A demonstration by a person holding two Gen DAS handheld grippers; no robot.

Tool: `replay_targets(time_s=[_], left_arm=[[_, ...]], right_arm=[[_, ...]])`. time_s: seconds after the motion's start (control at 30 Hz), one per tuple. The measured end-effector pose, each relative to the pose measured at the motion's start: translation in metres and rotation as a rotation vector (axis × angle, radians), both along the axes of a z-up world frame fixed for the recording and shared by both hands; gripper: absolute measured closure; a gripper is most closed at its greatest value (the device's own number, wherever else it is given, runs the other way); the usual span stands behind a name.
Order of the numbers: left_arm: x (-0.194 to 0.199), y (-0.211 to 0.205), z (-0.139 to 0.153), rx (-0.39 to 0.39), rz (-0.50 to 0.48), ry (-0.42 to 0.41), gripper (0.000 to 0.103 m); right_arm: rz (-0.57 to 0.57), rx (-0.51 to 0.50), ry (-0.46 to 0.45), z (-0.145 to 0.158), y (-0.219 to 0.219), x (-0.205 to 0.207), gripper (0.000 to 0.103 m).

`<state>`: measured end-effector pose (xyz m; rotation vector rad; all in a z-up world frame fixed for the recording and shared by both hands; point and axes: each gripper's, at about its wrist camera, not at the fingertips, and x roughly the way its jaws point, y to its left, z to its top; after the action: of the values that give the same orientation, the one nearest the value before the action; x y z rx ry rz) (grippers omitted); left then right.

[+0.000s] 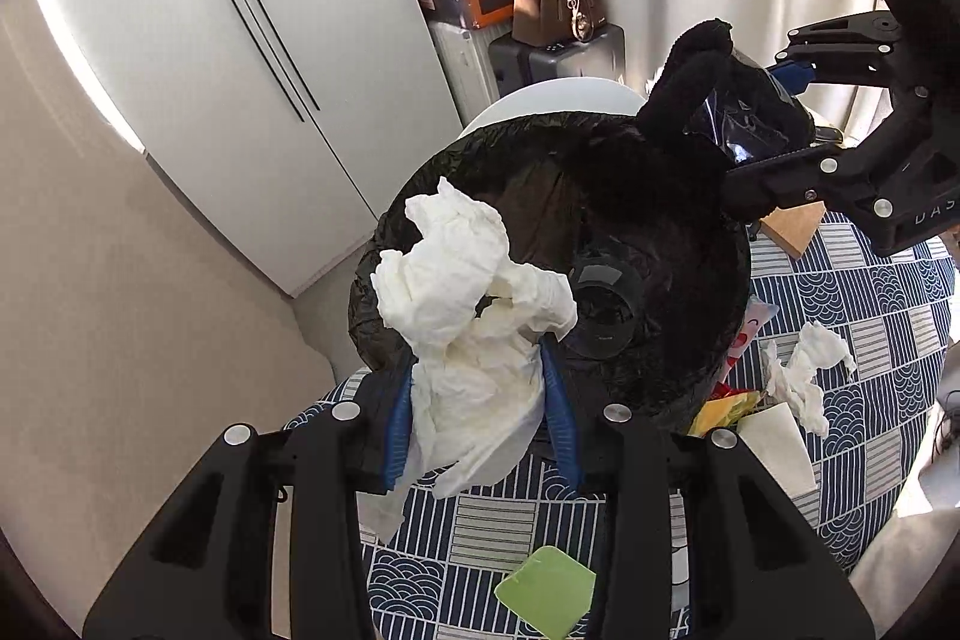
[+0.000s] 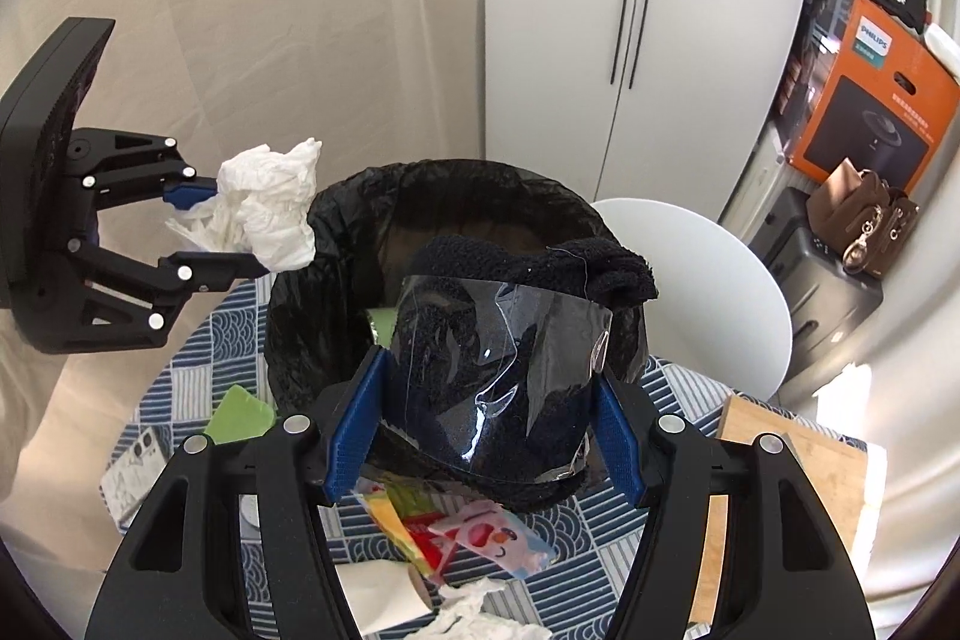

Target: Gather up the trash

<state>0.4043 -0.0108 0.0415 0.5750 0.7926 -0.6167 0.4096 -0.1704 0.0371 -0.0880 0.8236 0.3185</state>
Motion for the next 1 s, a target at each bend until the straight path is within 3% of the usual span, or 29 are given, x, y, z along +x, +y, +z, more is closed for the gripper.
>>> replay_targets(time_s=[0.33, 0.37, 0.4, 0.5, 0.57, 0.67, 1.0], left_arm=[[0.056, -0.016, -0.013, -0.052, -0.062, 0.038, 0.064], [0.059, -0.018, -0.013, -0.059, -0.074, 0.041, 0.061], [0.061, -0.02, -0.014, -0.058, -0.077, 0.035, 0.051], [0.062, -0.019, -0.012, -0.088, -0.072, -0.015, 0.024], [0.059, -0.015, -0.011, -0.103, -0.072, -0.028, 0.019], [0.054, -0.011, -0.012, -0.088, -0.059, -0.064, 0.014], [0.039, 0.013, -0.005, -0.099, 0.022, -0.051, 0.011]], right_arm=[[-0.049, 0.005, 0.03, -0.016, 0.001, 0.049, 0.043], [-0.054, 0.001, 0.03, -0.017, 0.001, 0.053, 0.042], [-0.06, -0.006, 0.024, -0.018, 0.0, 0.055, 0.041], [-0.08, -0.035, -0.004, -0.02, -0.002, 0.059, 0.025], [-0.091, -0.01, -0.009, -0.019, -0.007, 0.058, 0.018], [-0.108, 0.001, -0.018, -0.018, -0.016, 0.054, 0.018], [-0.115, -0.014, -0.025, -0.015, -0.022, 0.035, 0.017]])
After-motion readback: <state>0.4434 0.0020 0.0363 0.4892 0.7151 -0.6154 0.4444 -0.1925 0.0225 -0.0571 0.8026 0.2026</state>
